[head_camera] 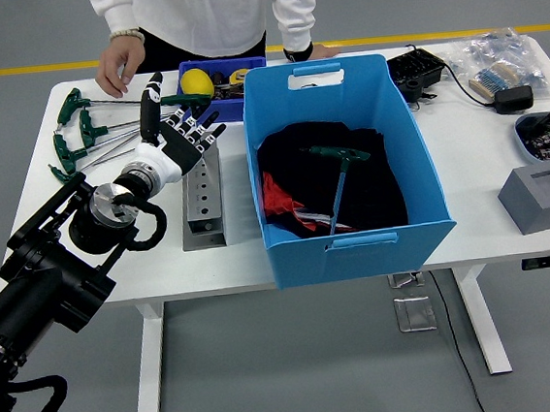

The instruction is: Lift tool from toolbox,place it in box,lift tool from toolbox,place it in box

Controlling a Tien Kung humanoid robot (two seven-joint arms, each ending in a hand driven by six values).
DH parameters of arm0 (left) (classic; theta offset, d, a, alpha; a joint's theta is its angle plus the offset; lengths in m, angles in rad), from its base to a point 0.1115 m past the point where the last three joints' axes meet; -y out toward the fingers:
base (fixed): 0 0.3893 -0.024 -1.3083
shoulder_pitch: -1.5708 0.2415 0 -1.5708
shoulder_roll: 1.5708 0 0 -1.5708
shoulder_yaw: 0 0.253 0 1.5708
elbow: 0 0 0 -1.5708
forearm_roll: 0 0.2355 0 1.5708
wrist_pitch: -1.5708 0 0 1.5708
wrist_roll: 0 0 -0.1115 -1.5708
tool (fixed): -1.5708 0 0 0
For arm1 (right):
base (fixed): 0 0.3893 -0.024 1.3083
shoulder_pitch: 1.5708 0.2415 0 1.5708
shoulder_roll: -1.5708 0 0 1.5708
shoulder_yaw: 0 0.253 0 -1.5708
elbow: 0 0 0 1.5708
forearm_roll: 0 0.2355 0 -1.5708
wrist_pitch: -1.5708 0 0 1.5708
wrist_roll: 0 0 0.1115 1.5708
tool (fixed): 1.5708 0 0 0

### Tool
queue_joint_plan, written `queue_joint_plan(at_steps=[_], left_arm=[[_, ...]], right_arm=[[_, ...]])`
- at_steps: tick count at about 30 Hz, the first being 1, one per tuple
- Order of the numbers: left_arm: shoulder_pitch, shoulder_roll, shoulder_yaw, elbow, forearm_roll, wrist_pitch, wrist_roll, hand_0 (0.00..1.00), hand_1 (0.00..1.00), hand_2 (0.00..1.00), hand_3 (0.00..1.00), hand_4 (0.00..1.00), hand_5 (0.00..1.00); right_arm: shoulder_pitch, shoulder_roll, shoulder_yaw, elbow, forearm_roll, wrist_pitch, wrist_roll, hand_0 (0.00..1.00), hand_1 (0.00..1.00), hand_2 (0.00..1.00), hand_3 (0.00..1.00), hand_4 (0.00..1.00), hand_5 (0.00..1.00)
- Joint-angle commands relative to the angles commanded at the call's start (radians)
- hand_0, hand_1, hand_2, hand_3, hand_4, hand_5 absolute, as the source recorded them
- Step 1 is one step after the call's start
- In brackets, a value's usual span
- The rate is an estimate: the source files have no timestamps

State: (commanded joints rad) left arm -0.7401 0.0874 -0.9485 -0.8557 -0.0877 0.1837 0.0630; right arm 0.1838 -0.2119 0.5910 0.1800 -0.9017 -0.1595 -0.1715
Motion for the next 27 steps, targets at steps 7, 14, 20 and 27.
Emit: queue_joint_plan(at_steps=[7,14,20,27], left_arm=[[-0.001,0.011,-0.044,-0.06,0.005,0.001,0.006,0.822,0.857,0.925,0.914,0.853,0.853],[-0.013,0.02,-0.082,-0.138,0.023,0.008,0.015,0.823,0.855,0.922,0.915,0.851,0.851],[-0.028,0.02,-0.097,-0.178,0.039,-0.002,0.019,0.824,0.853,0.916,0.913,0.849,0.845],[-0.05,0.016,-0.008,-0.244,0.061,-0.023,0.04,0.82,0.842,0.904,0.902,0.853,0.834]], right_arm=[[-0.006,0.001,0.015,0.0,-0.013,0.001,-0.001,0.622,0.614,0.683,0.533,0.782,0.577],[-0.009,0.002,0.024,0.0,-0.024,0.002,-0.003,0.621,0.614,0.683,0.533,0.783,0.576],[-0.011,0.003,0.026,0.0,-0.024,0.002,-0.003,0.622,0.614,0.683,0.533,0.783,0.575],[-0.009,0.001,0.025,0.0,-0.026,0.003,-0.002,0.622,0.614,0.683,0.534,0.784,0.574]])
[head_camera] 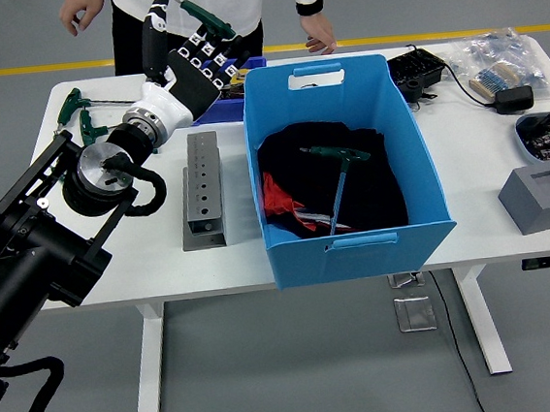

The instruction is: Lift tool from toolbox,place it in box,lift tool from toolbox,place it in box

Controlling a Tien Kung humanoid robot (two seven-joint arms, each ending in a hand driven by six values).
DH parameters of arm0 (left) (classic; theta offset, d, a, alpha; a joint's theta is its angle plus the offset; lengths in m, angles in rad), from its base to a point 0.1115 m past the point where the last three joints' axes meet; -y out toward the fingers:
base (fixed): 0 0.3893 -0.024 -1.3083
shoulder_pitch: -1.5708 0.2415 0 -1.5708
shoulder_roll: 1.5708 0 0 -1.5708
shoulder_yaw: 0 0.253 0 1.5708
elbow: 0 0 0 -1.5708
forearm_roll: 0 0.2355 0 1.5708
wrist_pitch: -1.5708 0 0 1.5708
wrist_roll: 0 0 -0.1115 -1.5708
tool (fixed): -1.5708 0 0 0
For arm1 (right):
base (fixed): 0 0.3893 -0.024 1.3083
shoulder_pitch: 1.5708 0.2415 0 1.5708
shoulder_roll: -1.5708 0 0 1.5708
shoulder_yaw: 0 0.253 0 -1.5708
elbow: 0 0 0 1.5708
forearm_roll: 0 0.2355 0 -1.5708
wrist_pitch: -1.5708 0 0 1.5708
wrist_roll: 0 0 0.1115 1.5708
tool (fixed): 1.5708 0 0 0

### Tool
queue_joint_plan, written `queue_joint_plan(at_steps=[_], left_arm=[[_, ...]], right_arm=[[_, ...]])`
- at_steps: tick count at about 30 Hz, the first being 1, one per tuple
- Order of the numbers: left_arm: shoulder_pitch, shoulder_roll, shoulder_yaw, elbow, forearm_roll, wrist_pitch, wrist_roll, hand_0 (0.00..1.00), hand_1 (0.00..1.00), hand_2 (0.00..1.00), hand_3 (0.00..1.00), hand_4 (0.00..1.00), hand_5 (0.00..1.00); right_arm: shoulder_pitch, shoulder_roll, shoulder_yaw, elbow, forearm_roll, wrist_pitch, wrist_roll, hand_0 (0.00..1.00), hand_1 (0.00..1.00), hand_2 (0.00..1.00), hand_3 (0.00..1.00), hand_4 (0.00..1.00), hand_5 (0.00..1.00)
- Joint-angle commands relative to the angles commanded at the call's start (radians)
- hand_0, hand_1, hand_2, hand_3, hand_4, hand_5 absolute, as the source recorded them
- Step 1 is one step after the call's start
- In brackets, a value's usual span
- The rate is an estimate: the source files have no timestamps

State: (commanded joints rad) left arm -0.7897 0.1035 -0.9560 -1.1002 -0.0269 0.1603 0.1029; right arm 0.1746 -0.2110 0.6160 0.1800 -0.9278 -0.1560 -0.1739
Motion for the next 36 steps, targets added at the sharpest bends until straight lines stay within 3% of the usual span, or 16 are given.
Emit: queue_joint_plan(at_steps=[5,10,17,18,19,28,32,33,35,36], left_arm=[[-0.03,-0.01,0.112,-0.04,0.032,-0.034,0.044,0.82,0.842,0.904,0.902,0.853,0.834],[-0.072,-0.026,0.209,-0.045,0.079,-0.086,0.087,0.816,0.832,0.891,0.894,0.855,0.833],[-0.129,-0.046,0.355,0.039,0.309,-0.208,0.141,0.803,0.82,0.878,0.871,0.86,0.845],[-0.135,-0.05,0.37,0.055,0.352,-0.225,0.147,0.75,0.783,0.825,0.826,0.885,0.915],[-0.142,-0.054,0.384,0.07,0.389,-0.235,0.15,0.75,0.783,0.825,0.826,0.885,0.915],[-0.173,-0.06,0.486,0.164,0.779,-0.182,0.132,0.705,0.755,0.821,0.809,0.878,0.898],[-0.178,-0.072,0.501,0.202,0.941,-0.179,0.13,0.703,0.76,0.86,0.817,0.872,0.883],[-0.178,-0.074,0.505,0.209,1.032,-0.18,0.127,0.703,0.76,0.86,0.817,0.872,0.883],[-0.177,-0.075,0.505,0.21,1.071,-0.181,0.126,0.703,0.76,0.86,0.817,0.872,0.883],[-0.175,-0.075,0.505,0.21,1.11,-0.181,0.124,0.742,0.808,0.99,0.854,0.857,0.833]], right_arm=[[0.003,-0.002,-0.007,0.0,0.006,0.0,0.001,0.622,0.614,0.683,0.534,0.784,0.574],[0.006,-0.004,-0.017,0.0,0.017,-0.001,0.004,0.622,0.614,0.683,0.534,0.785,0.574],[0.014,-0.008,-0.031,0.0,0.025,-0.001,0.005,0.622,0.614,0.684,0.534,0.784,0.574],[0.015,-0.009,-0.03,0.0,0.024,-0.001,0.004,0.624,0.614,0.683,0.534,0.785,0.575],[0.015,-0.009,-0.031,0.0,0.022,-0.001,0.004,0.624,0.614,0.683,0.534,0.785,0.575],[0.016,-0.009,-0.047,0.0,0.031,-0.003,0.004,0.628,0.614,0.684,0.534,0.787,0.576],[0.017,-0.01,-0.046,0.001,0.025,-0.002,0.001,0.628,0.614,0.684,0.535,0.788,0.575],[0.016,-0.01,-0.048,0.001,0.026,-0.002,0.002,0.628,0.614,0.684,0.535,0.788,0.575],[0.016,-0.01,-0.049,0.001,0.028,-0.002,0.002,0.628,0.614,0.684,0.535,0.788,0.575],[0.015,-0.01,-0.05,0.001,0.03,-0.003,0.002,0.63,0.614,0.684,0.534,0.788,0.576]])
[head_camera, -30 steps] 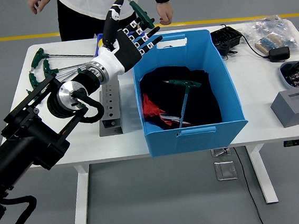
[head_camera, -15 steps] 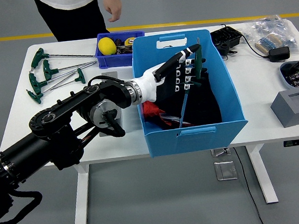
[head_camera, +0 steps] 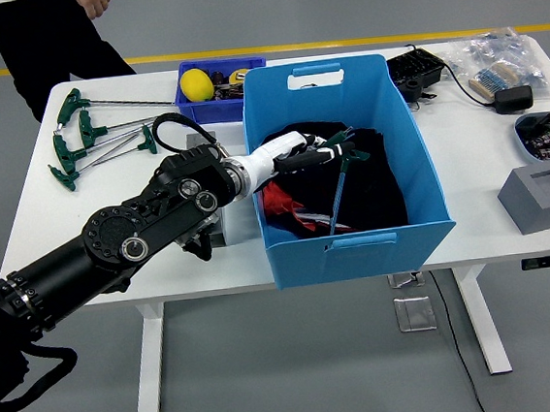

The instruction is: Lift tool from toolbox,place it in box,lift tool from toolbox,place it in box

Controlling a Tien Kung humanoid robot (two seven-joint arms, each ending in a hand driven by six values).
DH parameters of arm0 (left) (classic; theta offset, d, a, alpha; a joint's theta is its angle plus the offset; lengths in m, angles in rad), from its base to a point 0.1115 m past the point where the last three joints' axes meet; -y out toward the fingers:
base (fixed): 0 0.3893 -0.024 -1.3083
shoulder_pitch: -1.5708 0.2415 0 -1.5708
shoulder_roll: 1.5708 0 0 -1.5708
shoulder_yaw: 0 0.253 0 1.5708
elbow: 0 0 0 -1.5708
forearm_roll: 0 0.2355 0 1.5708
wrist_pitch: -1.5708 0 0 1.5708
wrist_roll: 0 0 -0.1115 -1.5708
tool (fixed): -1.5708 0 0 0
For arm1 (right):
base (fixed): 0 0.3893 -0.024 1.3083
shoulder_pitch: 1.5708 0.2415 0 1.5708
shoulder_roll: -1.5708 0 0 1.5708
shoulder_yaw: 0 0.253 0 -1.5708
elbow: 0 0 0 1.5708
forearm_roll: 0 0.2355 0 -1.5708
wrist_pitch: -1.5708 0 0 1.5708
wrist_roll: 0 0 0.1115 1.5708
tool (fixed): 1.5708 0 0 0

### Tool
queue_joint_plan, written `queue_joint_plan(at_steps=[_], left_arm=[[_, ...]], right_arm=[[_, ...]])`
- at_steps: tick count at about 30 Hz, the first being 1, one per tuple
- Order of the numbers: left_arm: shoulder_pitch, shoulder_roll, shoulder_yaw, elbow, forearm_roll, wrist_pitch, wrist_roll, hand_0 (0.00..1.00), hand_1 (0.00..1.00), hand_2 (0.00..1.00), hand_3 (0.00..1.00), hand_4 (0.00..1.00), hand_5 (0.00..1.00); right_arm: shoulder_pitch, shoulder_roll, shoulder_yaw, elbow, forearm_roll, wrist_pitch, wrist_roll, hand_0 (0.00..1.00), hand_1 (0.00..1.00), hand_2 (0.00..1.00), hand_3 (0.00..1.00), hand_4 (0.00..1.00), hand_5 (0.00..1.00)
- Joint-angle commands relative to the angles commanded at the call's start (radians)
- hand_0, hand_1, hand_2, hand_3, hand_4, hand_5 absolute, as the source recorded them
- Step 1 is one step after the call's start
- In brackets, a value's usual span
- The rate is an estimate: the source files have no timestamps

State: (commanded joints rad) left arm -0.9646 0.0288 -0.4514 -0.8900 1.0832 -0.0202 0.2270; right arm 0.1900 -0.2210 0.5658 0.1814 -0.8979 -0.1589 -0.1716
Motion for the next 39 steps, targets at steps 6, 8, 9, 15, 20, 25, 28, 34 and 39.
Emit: queue_joint_plan(at_steps=[6,8,9,15,20,25,28,34,39], left_arm=[[0.006,0.0,0.002,-0.013,0.247,0.024,-0.019,0.793,0.861,0.998,0.884,0.875,0.832],[0.008,-0.001,0.0,-0.017,0.332,0.039,-0.025,0.793,0.861,0.998,0.884,0.875,0.832],[0.008,-0.002,0.0,-0.019,0.37,0.044,-0.026,0.793,0.861,0.998,0.884,0.875,0.832],[0.009,-0.001,0.006,-0.037,0.637,0.062,-0.016,0.827,0.905,0.998,0.896,0.874,0.794],[0.01,-0.001,0.013,-0.059,0.838,0.058,-0.002,0.856,0.93,0.998,0.9,0.867,0.733],[0.013,-0.001,0.014,-0.074,1.053,0.025,0.006,0.918,0.978,0.998,0.93,0.879,0.798],[0.016,0.001,0.004,-0.076,1.148,0.023,0.005,0.918,0.978,0.998,0.93,0.879,0.798],[0.023,0.011,-0.037,-0.084,1.15,0.035,0.0,0.921,0.976,0.998,0.935,0.886,0.808],[0.036,0.025,-0.082,-0.109,1.147,0.054,-0.009,0.904,0.963,0.998,0.925,0.884,0.783]], right_arm=[[0.003,-0.001,-0.003,0.0,0.005,-0.001,0.002,0.63,0.613,0.684,0.535,0.788,0.577],[0.005,-0.001,-0.005,0.0,0.008,-0.001,0.003,0.63,0.613,0.684,0.535,0.788,0.577],[0.005,0.0,-0.006,0.0,0.01,-0.002,0.003,0.63,0.613,0.684,0.535,0.788,0.577],[0.005,-0.001,-0.011,-0.001,0.02,-0.003,0.005,0.629,0.611,0.684,0.534,0.789,0.577],[0.005,-0.002,-0.012,-0.001,0.022,-0.003,0.006,0.626,0.611,0.684,0.534,0.79,0.578],[0.006,-0.004,-0.011,-0.001,0.022,-0.003,0.006,0.624,0.611,0.684,0.535,0.79,0.578],[0.005,-0.004,-0.005,-0.001,0.018,-0.004,0.006,0.624,0.611,0.684,0.535,0.79,0.578],[0.004,-0.004,-0.001,-0.001,0.014,-0.004,0.005,0.622,0.61,0.683,0.535,0.79,0.577],[0.001,-0.002,0.009,-0.001,0.006,-0.004,0.003,0.624,0.61,0.683,0.535,0.791,0.578]])
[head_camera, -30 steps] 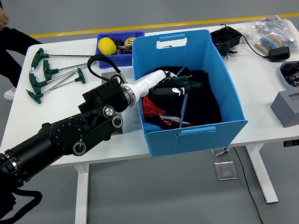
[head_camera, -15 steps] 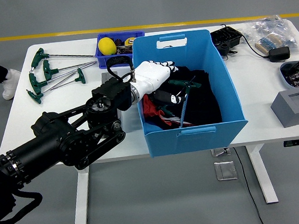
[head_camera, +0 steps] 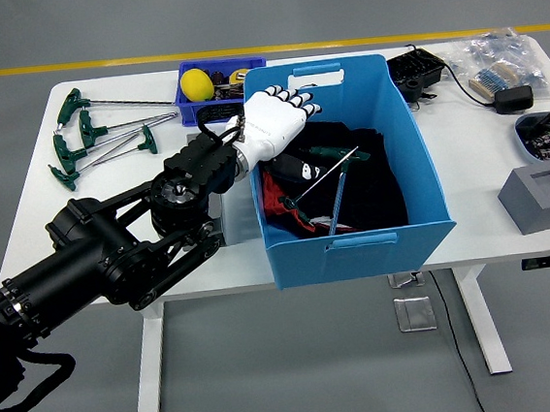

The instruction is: Lift tool from toolbox,place it in box,lift tool from toolbox,place it in box

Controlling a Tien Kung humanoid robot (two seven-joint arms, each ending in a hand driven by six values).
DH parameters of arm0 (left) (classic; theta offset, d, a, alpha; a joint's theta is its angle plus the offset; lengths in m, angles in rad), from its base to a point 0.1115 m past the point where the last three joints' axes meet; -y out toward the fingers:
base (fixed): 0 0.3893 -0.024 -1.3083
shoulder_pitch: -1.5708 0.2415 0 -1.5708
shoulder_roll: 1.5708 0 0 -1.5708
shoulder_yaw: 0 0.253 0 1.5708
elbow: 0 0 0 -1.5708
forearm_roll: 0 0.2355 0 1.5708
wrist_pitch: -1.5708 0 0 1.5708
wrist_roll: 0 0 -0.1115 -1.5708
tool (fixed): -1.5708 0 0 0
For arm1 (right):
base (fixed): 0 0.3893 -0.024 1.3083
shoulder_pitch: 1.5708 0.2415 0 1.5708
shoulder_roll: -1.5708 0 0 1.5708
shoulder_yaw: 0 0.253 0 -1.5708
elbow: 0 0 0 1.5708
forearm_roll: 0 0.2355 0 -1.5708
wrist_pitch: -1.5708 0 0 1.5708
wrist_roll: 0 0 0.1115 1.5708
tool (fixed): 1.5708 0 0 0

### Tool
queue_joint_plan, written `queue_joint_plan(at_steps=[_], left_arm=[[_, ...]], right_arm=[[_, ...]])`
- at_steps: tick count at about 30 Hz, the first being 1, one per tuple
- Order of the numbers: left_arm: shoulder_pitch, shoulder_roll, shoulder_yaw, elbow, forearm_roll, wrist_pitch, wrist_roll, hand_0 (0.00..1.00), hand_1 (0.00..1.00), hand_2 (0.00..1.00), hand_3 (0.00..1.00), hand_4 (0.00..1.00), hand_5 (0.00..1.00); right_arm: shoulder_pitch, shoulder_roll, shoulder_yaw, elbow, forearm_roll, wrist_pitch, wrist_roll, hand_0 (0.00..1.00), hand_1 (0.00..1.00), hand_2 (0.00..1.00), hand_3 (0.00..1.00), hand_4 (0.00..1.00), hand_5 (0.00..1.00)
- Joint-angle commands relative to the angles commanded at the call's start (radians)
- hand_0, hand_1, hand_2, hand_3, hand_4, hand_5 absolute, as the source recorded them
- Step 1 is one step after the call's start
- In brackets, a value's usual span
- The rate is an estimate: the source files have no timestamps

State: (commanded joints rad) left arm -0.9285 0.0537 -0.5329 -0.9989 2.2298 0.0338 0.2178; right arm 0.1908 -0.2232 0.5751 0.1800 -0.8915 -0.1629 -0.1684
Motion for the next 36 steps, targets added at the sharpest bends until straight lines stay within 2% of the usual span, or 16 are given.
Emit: queue_joint_plan(at_steps=[7,8,9,15,16,21,22,26,27,28,30,32,33,34,36], left_arm=[[0.027,0.023,-0.073,-0.049,0.025,0.028,0.002,0.893,0.948,0.998,0.911,0.88,0.772],[0.035,0.03,-0.091,-0.059,0.034,0.032,0.004,0.893,0.948,0.998,0.911,0.88,0.772],[0.041,0.037,-0.105,-0.066,0.039,0.036,0.005,0.87,0.925,0.998,0.902,0.848,0.677],[0.069,0.084,-0.171,-0.082,0.039,0.042,0.011,0.87,0.925,0.998,0.902,0.848,0.677],[0.074,0.091,-0.18,-0.084,0.039,0.043,0.012,0.854,0.908,0.998,0.898,0.847,0.554],[0.108,0.134,-0.244,-0.108,0.039,0.044,0.005,0.854,0.908,0.998,0.898,0.847,0.554],[0.116,0.143,-0.256,-0.113,0.039,0.047,0.003,0.805,0.876,0.978,0.929,0.981,0.313],[0.164,0.196,-0.322,-0.145,0.039,0.057,-0.01,0.805,0.876,0.978,0.929,0.981,0.313],[0.182,0.206,-0.348,-0.154,0.039,0.043,-0.018,0.805,0.876,0.978,0.929,0.981,0.313],[0.194,0.209,-0.372,-0.162,0.039,0.031,-0.025,0.808,0.874,0.964,0.916,0.987,0.238],[0.225,0.212,-0.434,-0.189,0.039,0.017,-0.051,0.808,0.874,0.964,0.916,0.987,0.238],[0.255,0.212,-0.497,-0.223,0.039,0.021,-0.081,0.808,0.874,0.964,0.916,0.987,0.238],[0.27,0.212,-0.529,-0.239,0.039,0.024,-0.105,0.808,0.874,0.964,0.916,0.987,0.238],[0.287,0.214,-0.559,-0.253,0.039,0.016,-0.137,0.77,0.812,0.905,0.864,0.982,0.204],[0.326,0.216,-0.624,-0.272,0.039,-0.011,-0.214,0.77,0.812,0.905,0.864,0.982,0.204]], right_arm=[[-0.004,0.003,0.013,0.0,-0.014,0.002,-0.003,0.626,0.61,0.684,0.535,0.79,0.577],[-0.005,0.003,0.013,0.0,-0.014,0.001,-0.003,0.626,0.61,0.684,0.535,0.79,0.577],[-0.005,0.003,0.014,0.0,-0.014,0.001,-0.003,0.626,0.61,0.683,0.534,0.79,0.578],[-0.007,0.004,0.022,0.0,-0.017,0.002,-0.003,0.626,0.61,0.683,0.534,0.79,0.578],[-0.007,0.004,0.022,0.0,-0.017,0.002,-0.003,0.626,0.61,0.683,0.534,0.789,0.579],[-0.006,0.004,0.024,0.0,-0.018,0.002,-0.002,0.626,0.61,0.683,0.534,0.789,0.579],[-0.005,0.004,0.024,0.0,-0.018,0.002,-0.002,0.62,0.611,0.683,0.534,0.787,0.578],[-0.005,0.005,0.025,0.0,-0.014,0.0,-0.002,0.62,0.611,0.683,0.534,0.787,0.578],[-0.006,0.004,0.027,0.0,-0.011,0.0,-0.001,0.62,0.611,0.683,0.534,0.787,0.578],[-0.008,0.004,0.031,0.0,-0.011,0.0,-0.001,0.62,0.612,0.683,0.533,0.786,0.578],[-0.01,0.005,0.037,0.0,-0.016,0.0,-0.002,0.62,0.612,0.683,0.533,0.786,0.578],[-0.011,0.006,0.042,0.0,-0.028,0.001,-0.003,0.62,0.612,0.683,0.533,0.786,0.578],[-0.012,0.006,0.044,0.0,-0.032,0.002,-0.004,0.62,0.612,0.683,0.533,0.786,0.578],[-0.013,0.007,0.049,0.0,-0.038,0.002,-0.005,0.619,0.611,0.682,0.533,0.783,0.575],[-0.015,0.008,0.062,0.0,-0.05,0.003,-0.008,0.619,0.611,0.682,0.533,0.783,0.575]])
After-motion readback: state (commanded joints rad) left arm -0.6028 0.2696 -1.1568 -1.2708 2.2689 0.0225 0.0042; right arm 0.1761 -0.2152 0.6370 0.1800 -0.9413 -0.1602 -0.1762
